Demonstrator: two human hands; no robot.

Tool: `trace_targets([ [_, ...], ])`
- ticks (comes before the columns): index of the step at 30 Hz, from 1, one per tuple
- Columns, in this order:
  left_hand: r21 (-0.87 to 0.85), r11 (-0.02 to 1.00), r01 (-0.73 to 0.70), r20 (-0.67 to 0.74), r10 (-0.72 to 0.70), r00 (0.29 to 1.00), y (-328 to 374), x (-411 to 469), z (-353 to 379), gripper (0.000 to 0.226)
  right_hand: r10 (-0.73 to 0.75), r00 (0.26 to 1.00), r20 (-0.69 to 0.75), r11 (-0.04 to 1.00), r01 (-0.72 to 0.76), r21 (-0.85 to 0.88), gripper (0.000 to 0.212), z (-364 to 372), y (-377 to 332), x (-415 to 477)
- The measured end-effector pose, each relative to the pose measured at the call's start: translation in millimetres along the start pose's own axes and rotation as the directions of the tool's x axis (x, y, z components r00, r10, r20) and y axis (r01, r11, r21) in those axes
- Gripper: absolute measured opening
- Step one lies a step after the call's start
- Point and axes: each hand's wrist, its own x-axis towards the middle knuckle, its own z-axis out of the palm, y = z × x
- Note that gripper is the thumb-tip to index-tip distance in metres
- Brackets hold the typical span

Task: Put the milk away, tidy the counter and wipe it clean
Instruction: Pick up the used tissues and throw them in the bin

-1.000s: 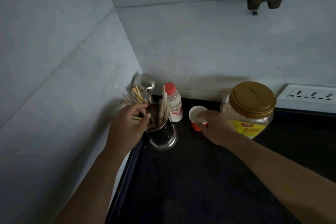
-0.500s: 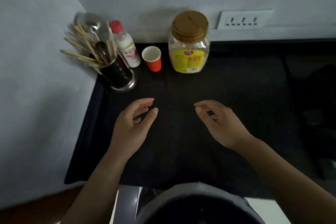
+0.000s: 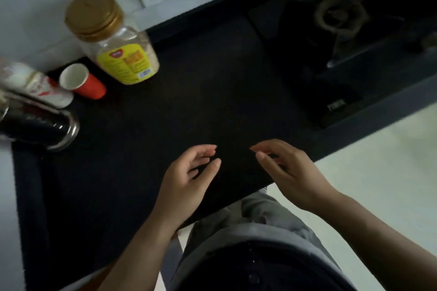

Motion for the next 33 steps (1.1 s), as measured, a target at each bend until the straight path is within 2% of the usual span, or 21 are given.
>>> trace_targets([
  [2,0.030,0.999,-0.028,0.108,0.025,0.994,0,4,5,0.025,0.059,0.992,-0.113,0.998,-0.059,-0.001,0.033,5,6,-24],
  [6,0.103,0.991,-0.087,0.304,0.052,0.951,-15,0,22,0.021,0.199,0.931,-0.307,0.979,-0.200,0.029,0.043,22,20,-74],
  [10,0.110,0.988,-0.112,0.448,0.051,0.892,-25,-4,43,0.016,0.329,0.820,-0.468,0.943,-0.311,0.118,0.049,39,30,-124],
  [13,0.108,0.978,-0.180,0.530,0.097,0.843,-15,-7,59,0.016,0.379,0.734,-0.564,0.924,-0.338,0.181,0.046,45,35,-157],
  [22,0.149,0.937,-0.317,0.667,0.141,0.731,26,-19,138,0.009,0.472,0.526,-0.708,0.882,-0.279,0.381,0.039,6,63,-214],
  [28,0.162,0.890,-0.425,0.745,0.173,0.645,57,-36,252,0.012,0.477,0.420,-0.772,0.879,-0.248,0.408,0.042,-62,116,-273],
  [33,0.159,0.842,-0.515,0.784,0.209,0.584,91,-58,356,0.015,0.486,0.374,-0.790,0.873,-0.258,0.414,0.042,-121,168,-325],
])
